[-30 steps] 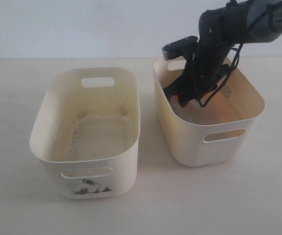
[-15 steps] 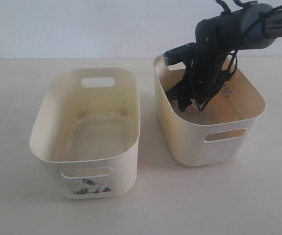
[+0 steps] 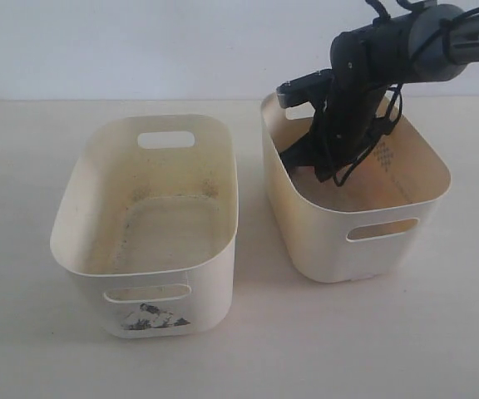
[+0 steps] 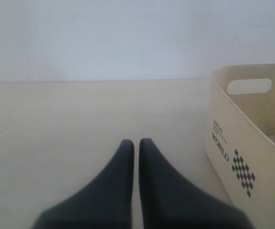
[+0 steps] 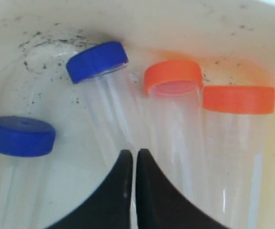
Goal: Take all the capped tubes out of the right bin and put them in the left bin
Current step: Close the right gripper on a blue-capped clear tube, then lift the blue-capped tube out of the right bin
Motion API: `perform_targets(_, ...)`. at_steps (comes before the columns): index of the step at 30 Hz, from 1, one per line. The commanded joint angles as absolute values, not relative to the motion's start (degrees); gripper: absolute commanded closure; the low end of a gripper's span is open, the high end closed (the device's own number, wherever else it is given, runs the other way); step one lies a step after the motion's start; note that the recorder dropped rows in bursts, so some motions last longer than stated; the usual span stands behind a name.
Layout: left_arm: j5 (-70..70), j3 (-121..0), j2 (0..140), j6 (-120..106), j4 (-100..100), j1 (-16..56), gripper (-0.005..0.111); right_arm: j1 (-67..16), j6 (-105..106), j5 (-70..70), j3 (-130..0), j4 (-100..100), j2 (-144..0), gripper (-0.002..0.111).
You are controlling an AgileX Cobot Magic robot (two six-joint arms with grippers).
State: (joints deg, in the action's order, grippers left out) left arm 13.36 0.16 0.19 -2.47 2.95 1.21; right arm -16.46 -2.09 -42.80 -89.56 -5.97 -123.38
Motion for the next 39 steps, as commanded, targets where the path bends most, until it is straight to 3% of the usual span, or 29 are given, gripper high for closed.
perform_targets(1,13.3,0.0,0.0,-2.0,3.0,1.1,0.102,-15.9,-1.9,-44.1,-89.2,-7.1,-123.9,0.104)
perform_targets(9,13.3,0.0,0.0,-2.0,3.0,1.1,0.102,-15.9,-0.9,-45.5,-89.2,-6.0,-124.0,0.065)
perform_targets(16,13.3,0.0,0.0,-2.0,3.0,1.1,0.102,-15.9,-0.9,-45.9,-89.2,-4.6,-126.4,0.064)
perform_targets(19,13.3,0.0,0.0,-2.0,3.0,1.1,0.102,-15.9,-0.9,-45.7,-89.2,-4.6,-126.5,0.073)
perform_targets(23,13.3,0.0,0.0,-2.0,3.0,1.1,0.102,-15.9,-0.9,-44.2,-89.3,-4.6,-125.2,0.108)
perform_targets(39,13.3,0.0,0.0,-2.0,3.0,1.1,0.102,-16.0,0.9,-46.2,-89.3,1.2,-102.8,0.108)
